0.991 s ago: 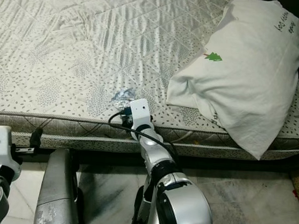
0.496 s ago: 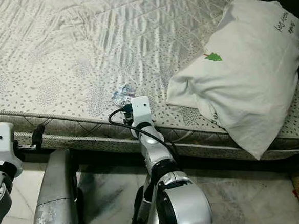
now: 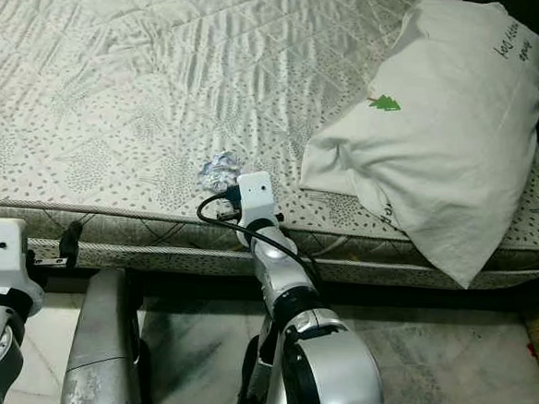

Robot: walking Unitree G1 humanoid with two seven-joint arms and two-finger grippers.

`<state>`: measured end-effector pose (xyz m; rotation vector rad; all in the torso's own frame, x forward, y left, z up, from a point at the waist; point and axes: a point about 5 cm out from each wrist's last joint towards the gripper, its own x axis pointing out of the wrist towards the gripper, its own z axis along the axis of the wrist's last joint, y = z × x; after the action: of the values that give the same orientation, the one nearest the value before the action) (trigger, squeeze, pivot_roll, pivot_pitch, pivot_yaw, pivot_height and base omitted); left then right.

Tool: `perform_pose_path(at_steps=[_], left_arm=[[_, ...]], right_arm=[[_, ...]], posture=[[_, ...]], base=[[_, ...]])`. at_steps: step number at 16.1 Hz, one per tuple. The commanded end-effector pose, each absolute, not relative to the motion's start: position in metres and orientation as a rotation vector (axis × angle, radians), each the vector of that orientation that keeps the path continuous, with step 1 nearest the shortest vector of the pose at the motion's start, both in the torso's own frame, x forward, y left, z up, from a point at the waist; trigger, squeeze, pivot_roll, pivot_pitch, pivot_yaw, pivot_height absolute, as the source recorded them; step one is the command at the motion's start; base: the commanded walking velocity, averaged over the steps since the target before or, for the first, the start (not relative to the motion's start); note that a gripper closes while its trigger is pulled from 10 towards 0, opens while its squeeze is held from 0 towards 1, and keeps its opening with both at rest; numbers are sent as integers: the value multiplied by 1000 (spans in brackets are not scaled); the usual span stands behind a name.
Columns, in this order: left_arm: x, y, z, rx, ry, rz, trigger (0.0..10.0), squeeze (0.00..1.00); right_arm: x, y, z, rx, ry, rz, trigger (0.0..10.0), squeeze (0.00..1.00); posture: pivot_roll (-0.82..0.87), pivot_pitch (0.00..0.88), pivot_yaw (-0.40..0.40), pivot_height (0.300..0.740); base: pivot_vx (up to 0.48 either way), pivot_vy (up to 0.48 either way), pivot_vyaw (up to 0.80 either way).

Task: Clean up the room

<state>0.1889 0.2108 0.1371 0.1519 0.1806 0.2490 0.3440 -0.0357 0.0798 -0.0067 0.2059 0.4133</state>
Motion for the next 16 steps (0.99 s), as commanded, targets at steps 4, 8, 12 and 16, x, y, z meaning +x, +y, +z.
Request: perform_pose_path(at_steps=[4, 8, 12, 16], left_arm=[[190, 209, 134, 163, 192, 234, 10000, 0], [191, 209, 134, 162, 189, 236, 10000, 0], [190, 209, 135, 162, 189, 236, 10000, 0], [189, 207, 134, 166, 194, 214, 10000, 0]], right_arm=[[342, -17, 86, 39, 197, 454, 0, 0], [347, -32, 90, 50, 164, 457, 6392, 1000], [354, -42, 107, 28, 42, 531, 10000, 1000], [351, -47, 115, -64, -48, 658, 10000, 1000]], posture=[[294, 185, -124, 513], [295, 184, -126, 513], [294, 190, -125, 513], [287, 199, -111, 513]], base=[[0, 0, 0], [0, 0, 0], [0, 0, 0], [0, 0, 0]])
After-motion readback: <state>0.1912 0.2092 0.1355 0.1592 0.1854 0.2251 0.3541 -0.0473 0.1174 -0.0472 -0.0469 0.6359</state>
